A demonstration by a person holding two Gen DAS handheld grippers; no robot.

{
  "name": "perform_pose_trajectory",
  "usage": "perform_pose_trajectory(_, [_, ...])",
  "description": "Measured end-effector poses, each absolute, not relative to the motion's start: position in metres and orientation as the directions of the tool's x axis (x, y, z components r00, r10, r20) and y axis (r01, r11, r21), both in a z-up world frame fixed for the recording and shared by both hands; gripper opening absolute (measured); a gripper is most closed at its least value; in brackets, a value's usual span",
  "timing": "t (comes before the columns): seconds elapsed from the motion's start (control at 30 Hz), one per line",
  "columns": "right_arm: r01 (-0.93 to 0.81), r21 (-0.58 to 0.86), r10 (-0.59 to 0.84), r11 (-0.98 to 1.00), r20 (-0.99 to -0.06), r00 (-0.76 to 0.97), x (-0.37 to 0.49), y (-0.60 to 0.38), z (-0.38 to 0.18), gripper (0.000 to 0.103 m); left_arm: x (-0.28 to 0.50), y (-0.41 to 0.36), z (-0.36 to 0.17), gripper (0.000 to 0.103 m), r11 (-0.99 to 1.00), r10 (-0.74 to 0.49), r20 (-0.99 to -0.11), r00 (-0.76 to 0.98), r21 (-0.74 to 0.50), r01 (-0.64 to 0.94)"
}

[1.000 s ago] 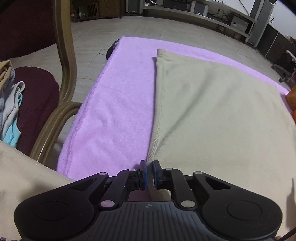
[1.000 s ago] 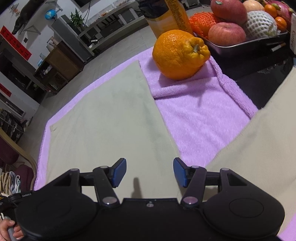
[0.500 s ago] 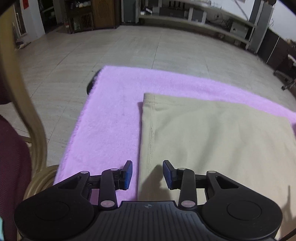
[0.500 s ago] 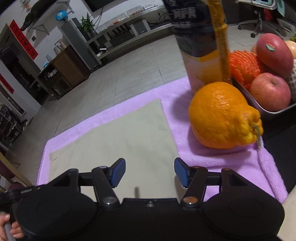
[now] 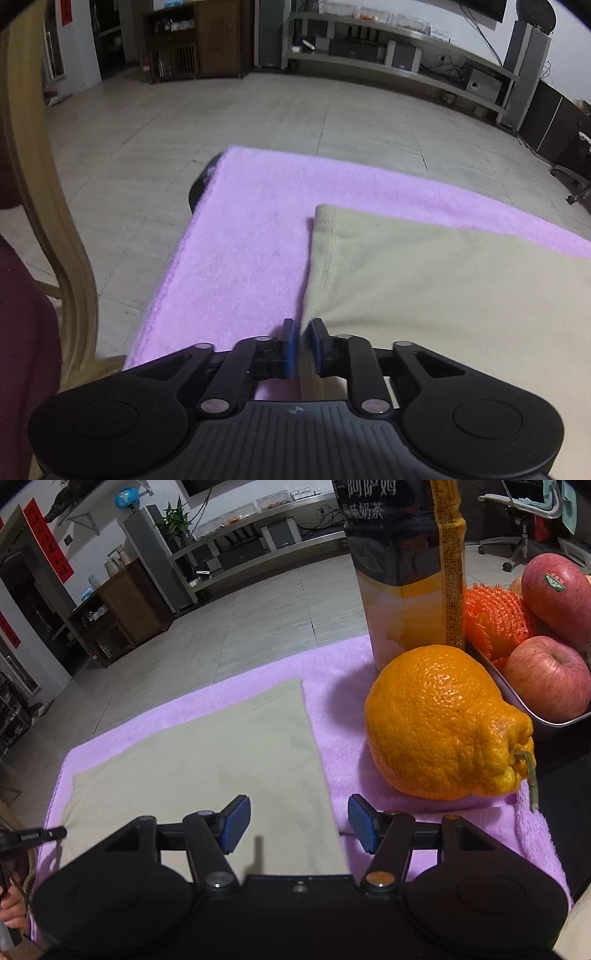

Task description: Fold clothes

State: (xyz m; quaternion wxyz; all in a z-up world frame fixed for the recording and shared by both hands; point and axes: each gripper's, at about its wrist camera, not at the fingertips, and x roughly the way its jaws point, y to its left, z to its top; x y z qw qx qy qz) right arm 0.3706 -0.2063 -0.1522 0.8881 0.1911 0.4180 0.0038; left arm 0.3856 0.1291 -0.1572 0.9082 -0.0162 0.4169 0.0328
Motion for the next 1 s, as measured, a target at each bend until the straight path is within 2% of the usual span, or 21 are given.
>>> perform_pose_trajectory(0.1, [0.171, 0.344, 0.148, 0.923, -0.728, 0.669, 0.392, -0.210, -0.149, 0.058, 0.392, 0.132, -0.156, 0.028, 0.995, 0.054, -0.758, 0.650, -0.012, -0.097])
perform_pose_trajectory(0.13, [0.182, 0.349, 0.143, 0.919, -0.727, 0.671, 0.400, -0.208, -0.147, 0.056, 0.394, 0.133, -0.156, 0.043, 0.994, 0.057, -0.758, 0.650, -0.015, -0.104])
perform_pose_trajectory(0.17, [0.194, 0.354, 0.139, 0.915, -0.727, 0.673, 0.408, -0.206, -0.144, 0.056, 0.395, 0.134, -0.155, 0.046, 0.994, 0.060, -0.758, 0.650, -0.018, -0.112])
perform_pose_trajectory(0.2, [0.199, 0.387, 0.167, 0.900, -0.729, 0.664, 0.415, -0.203, -0.143, 0.056, 0.397, 0.135, -0.155, 0.046, 0.993, 0.062, -0.758, 0.649, -0.021, -0.120])
perform_pose_trajectory(0.27, [0.117, 0.420, 0.254, 0.900, -0.722, 0.643, 0.426, -0.185, -0.140, 0.046, 0.407, 0.136, -0.158, 0.046, 0.990, 0.074, -0.768, 0.637, -0.021, -0.141])
perform_pose_trajectory(0.37, [0.073, 0.443, 0.303, 0.894, -0.715, 0.630, 0.424, -0.159, -0.130, 0.047, 0.419, 0.132, -0.166, 0.046, 0.989, 0.108, -0.785, 0.610, 0.025, -0.144])
perform_pose_trajectory(0.43, [0.070, 0.408, 0.278, 0.910, -0.728, 0.627, 0.423, -0.154, -0.131, 0.047, 0.423, 0.131, -0.174, 0.046, 0.988, 0.128, -0.798, 0.589, 0.052, -0.144])
perform_pose_trajectory(0.53, [0.121, 0.355, 0.214, 0.927, -0.766, 0.606, 0.425, -0.163, -0.137, 0.048, 0.420, 0.136, -0.178, 0.046, 0.987, 0.113, -0.795, 0.596, 0.023, -0.157])
perform_pose_trajectory(0.63, [0.173, 0.251, 0.104, 0.952, -0.801, 0.589, 0.416, -0.178, -0.139, 0.029, 0.415, 0.142, -0.180, 0.048, 0.986, 0.095, -0.787, 0.610, -0.009, -0.165])
perform_pose_trajectory(0.7, [0.176, 0.109, -0.015, 0.978, -0.811, 0.586, 0.403, -0.181, -0.139, 0.026, 0.414, 0.138, -0.180, 0.048, 0.987, 0.100, -0.783, 0.614, 0.002, -0.158])
perform_pose_trajectory(0.73, [0.172, 0.024, -0.083, 0.985, -0.803, 0.591, 0.396, -0.182, -0.140, 0.019, 0.414, 0.136, -0.180, 0.048, 0.988, 0.104, -0.781, 0.616, 0.010, -0.154])
perform_pose_trajectory(0.77, [0.170, -0.026, -0.123, 0.985, -0.797, 0.592, 0.393, -0.185, -0.141, 0.004, 0.414, 0.135, -0.180, 0.048, 0.988, 0.110, -0.779, 0.618, 0.019, -0.152])
perform_pose_trajectory(0.8, [0.168, -0.067, -0.155, 0.983, -0.791, 0.592, 0.392, -0.188, -0.142, 0.000, 0.414, 0.133, -0.180, 0.048, 0.988, 0.118, -0.777, 0.618, 0.032, -0.148])
perform_pose_trajectory(0.87, [0.165, -0.149, -0.218, 0.975, -0.776, 0.592, 0.389, -0.194, -0.144, 0.000, 0.413, 0.128, -0.179, 0.048, 0.989, 0.132, -0.776, 0.616, 0.062, -0.135])
perform_pose_trajectory(0.9, [0.174, -0.144, -0.220, 0.974, -0.780, 0.586, 0.388, -0.195, -0.142, 0.000, 0.413, 0.127, -0.178, 0.048, 0.990, 0.132, -0.777, 0.615, 0.068, -0.126])
perform_pose_trajectory(0.93, [0.186, -0.128, -0.214, 0.974, -0.787, 0.579, 0.388, -0.196, -0.140, 0.006, 0.413, 0.127, -0.176, 0.047, 0.992, 0.119, -0.778, 0.617, 0.060, -0.115])
perform_pose_trajectory(0.97, [0.168, -0.098, -0.180, 0.981, -0.789, 0.587, 0.388, -0.193, -0.137, 0.026, 0.413, 0.127, -0.175, 0.047, 0.993, 0.108, -0.778, 0.618, 0.054, -0.106])
perform_pose_trajectory(1.0, [0.142, -0.064, -0.138, 0.988, -0.790, 0.598, 0.387, -0.189, -0.135, 0.036, 0.416, 0.127, -0.176, 0.047, 0.993, 0.109, -0.779, 0.617, 0.053, -0.108])
